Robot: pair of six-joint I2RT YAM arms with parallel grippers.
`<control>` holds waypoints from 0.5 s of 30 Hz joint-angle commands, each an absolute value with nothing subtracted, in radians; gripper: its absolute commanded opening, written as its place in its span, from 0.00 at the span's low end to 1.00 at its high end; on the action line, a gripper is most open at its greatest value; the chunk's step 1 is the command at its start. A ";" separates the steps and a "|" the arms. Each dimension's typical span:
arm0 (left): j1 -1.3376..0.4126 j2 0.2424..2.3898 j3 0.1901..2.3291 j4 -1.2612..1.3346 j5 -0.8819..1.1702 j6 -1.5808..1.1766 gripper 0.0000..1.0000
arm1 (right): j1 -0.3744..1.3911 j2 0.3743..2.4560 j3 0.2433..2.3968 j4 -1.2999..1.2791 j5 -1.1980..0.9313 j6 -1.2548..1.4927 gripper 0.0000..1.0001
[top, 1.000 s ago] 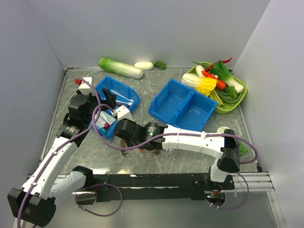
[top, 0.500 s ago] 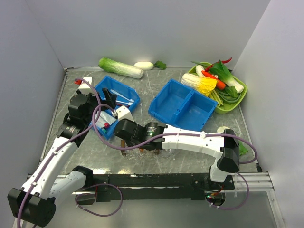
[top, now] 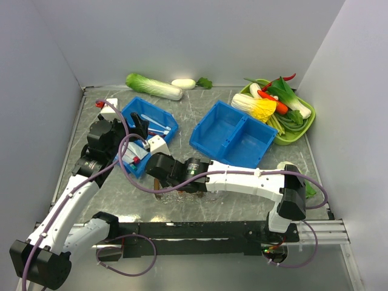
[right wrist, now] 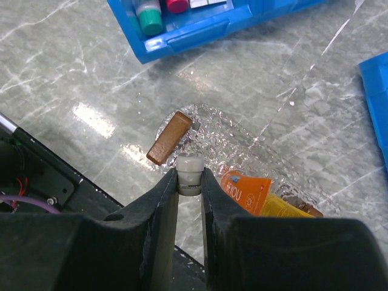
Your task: Prepare toiletry sets of a toothbrush and toothpaste on the tray
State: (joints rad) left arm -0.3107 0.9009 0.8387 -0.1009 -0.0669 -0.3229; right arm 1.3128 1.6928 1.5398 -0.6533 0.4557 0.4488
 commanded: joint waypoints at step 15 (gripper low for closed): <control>-0.307 0.899 0.842 -0.058 -0.048 -0.307 0.96 | 1.318 1.720 1.562 -0.695 0.515 0.420 0.00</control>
State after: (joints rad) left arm -0.3107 0.9009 0.8387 -0.1009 -0.0643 -0.3222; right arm 1.3128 1.6928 1.5368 -0.6514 0.4767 0.4438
